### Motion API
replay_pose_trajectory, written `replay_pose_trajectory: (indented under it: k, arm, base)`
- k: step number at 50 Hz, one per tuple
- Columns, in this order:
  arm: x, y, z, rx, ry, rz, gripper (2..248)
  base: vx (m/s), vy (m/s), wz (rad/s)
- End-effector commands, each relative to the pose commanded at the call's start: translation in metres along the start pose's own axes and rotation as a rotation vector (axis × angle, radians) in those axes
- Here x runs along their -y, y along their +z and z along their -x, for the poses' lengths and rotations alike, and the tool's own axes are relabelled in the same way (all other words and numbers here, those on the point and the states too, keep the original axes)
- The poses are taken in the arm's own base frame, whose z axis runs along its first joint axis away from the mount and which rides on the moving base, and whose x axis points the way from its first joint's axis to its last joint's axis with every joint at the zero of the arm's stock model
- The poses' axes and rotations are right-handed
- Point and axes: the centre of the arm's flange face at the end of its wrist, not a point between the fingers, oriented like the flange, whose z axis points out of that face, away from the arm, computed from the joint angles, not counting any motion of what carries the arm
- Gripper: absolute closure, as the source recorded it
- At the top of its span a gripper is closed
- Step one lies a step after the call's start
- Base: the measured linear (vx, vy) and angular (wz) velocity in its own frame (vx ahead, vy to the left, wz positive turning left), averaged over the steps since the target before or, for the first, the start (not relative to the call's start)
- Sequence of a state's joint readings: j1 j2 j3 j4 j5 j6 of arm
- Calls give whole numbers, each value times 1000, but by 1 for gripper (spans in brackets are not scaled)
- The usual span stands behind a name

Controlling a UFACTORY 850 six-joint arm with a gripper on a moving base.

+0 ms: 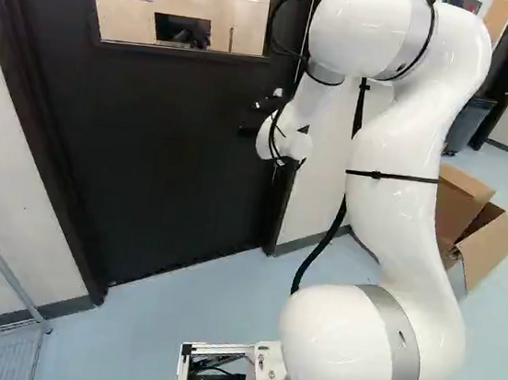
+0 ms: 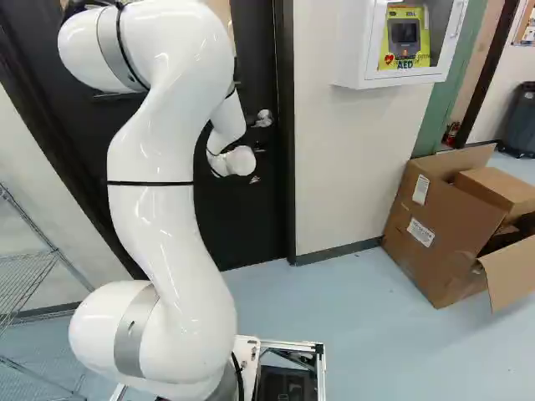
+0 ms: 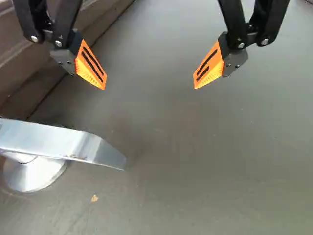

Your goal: Open the door and move inside

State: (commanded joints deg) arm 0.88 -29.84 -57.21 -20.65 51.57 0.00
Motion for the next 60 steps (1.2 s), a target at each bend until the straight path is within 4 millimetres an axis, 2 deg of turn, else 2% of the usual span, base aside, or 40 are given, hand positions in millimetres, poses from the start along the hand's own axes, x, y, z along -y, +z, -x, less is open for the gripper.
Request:
replay_pose_trajectory:
  k: [60]
  arm:
    - [11,84,-6,-69,-70,-79,3]
  base:
    - [0,0,0]
